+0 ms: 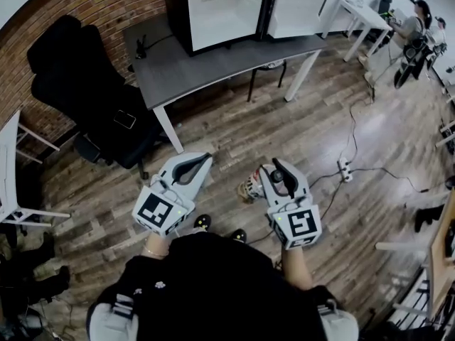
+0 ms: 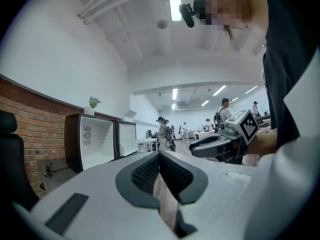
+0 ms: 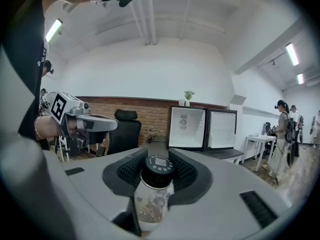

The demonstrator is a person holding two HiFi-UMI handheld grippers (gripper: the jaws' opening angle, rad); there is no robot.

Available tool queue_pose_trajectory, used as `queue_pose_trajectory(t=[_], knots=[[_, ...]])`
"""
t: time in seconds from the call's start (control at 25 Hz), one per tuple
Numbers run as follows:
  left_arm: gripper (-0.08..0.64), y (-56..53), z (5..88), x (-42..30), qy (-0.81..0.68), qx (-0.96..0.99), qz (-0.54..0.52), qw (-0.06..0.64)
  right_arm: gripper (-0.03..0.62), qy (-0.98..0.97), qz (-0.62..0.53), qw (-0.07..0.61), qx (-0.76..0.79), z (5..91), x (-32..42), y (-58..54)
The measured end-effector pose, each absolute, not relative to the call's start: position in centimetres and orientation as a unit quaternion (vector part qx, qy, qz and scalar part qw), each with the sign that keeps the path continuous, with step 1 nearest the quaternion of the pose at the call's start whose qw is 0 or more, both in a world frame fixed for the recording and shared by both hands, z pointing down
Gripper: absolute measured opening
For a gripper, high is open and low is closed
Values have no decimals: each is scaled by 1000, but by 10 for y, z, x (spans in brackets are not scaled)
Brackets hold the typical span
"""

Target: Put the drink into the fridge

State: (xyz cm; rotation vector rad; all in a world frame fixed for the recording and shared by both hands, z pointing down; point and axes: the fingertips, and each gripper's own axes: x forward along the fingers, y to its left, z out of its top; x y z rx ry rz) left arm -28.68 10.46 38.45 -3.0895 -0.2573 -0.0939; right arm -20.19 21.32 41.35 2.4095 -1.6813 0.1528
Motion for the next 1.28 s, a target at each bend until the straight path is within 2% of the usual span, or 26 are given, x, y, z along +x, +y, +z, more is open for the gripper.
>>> queue_pose_trajectory(t=[0.72, 1.28], knots=[[3, 187, 395, -247, -88, -995, -42, 15, 129, -560, 60, 95, 820, 421, -166, 313], [3, 166, 392, -246, -40, -999, -28, 13, 129, -592, 47, 77, 801, 414, -147, 287]])
